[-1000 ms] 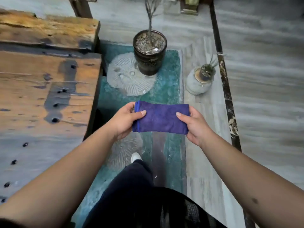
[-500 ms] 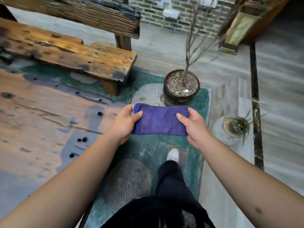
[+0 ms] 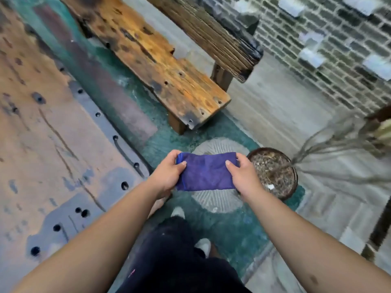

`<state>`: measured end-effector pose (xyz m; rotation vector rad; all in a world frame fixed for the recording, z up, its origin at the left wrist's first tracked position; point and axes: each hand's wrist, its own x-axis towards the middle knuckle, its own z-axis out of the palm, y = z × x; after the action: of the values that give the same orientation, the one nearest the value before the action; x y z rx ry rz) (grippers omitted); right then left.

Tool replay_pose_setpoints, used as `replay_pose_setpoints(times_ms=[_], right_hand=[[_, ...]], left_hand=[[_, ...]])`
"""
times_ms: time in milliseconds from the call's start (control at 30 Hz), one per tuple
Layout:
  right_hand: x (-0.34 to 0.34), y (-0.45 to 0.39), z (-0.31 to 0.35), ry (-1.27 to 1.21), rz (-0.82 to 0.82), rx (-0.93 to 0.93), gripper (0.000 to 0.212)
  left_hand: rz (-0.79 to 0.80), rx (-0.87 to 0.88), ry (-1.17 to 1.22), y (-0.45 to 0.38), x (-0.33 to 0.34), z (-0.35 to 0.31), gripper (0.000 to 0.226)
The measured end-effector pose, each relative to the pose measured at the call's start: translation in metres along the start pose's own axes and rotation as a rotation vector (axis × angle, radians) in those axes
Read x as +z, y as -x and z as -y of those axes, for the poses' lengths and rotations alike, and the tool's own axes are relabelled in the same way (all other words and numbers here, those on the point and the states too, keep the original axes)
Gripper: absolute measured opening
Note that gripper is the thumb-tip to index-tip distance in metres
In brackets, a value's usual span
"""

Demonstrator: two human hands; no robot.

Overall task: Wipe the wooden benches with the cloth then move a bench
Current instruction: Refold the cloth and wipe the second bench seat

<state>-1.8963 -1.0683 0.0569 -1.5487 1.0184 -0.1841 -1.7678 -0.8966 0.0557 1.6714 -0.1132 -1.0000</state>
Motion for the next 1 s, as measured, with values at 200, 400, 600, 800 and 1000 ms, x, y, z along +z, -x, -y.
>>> replay_pose_setpoints(times_ms=[200,400,600,800,1000], right_hand=[[0.045,-0.136,0.004,0.149,0.046,0.089,0.044],[0.087,-0.279,-0.024,0.194,-0.011,0.165,0.042],[0.117,-0.416,-0.044,0.342,0.019,0.102,0.046],[0.146,-0.557,-0.086,0.493,0.138,-0.028,0.045],[0.166,-0.632,-0.128,0.746,0.182,-0.129,0.051]], left_hand=[[-0.021,-0.009,0.003,-0.124,-0.012,-0.005,0.009],[-0.173,-0.105,0.022,-0.269,-0.017,0.018,0.004],[-0.298,-0.160,0.088,-0.390,-0.008,0.043,0.029],[-0.481,-0.228,0.103,-0.511,0.011,0.082,0.028],[-0.703,-0.437,-0.063,-0.584,0.033,0.102,0.040]])
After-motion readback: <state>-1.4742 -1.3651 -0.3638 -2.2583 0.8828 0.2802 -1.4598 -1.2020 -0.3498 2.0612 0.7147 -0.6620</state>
